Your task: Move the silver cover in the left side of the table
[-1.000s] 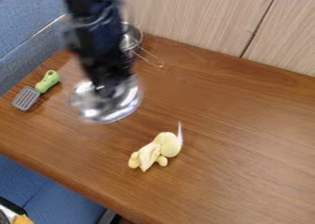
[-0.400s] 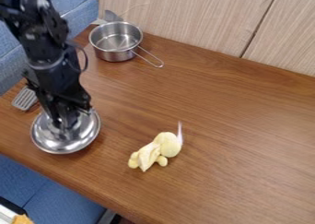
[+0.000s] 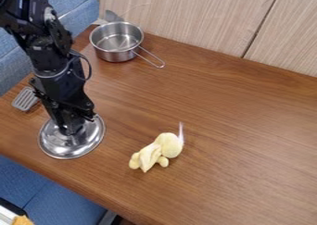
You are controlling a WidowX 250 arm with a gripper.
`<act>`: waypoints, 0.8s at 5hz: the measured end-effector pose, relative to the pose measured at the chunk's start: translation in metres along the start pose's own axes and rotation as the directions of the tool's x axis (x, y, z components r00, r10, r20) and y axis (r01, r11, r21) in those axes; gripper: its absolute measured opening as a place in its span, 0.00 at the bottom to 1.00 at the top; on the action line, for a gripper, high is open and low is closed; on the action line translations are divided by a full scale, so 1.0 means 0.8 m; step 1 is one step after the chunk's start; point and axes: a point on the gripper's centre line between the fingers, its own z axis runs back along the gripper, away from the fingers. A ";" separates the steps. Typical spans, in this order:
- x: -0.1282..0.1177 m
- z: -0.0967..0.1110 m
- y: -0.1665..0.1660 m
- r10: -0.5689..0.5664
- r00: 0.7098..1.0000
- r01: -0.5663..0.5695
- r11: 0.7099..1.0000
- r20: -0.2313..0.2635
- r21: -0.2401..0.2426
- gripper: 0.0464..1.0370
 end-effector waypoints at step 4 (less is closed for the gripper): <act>0.003 0.032 0.004 0.064 0.998 -0.064 0.998 0.002 0.012 0.97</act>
